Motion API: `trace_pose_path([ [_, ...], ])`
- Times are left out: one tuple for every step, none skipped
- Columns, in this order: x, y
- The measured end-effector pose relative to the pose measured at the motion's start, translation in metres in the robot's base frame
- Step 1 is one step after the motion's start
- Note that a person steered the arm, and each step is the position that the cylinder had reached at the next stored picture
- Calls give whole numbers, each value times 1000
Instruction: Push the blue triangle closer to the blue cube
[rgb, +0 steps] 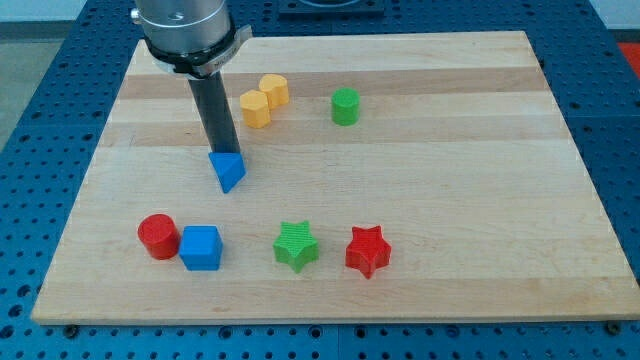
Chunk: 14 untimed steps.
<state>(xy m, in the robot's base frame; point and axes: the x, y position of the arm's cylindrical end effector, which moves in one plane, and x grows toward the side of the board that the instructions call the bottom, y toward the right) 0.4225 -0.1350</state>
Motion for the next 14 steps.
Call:
trace_pose_path([
  [8,-6],
  [22,0],
  [35,24],
  [46,43],
  [51,53],
  [51,53],
  [44,41],
  [43,21],
  [49,9],
  [59,6],
  [66,5],
  [73,6],
  [87,10],
  [100,12],
])
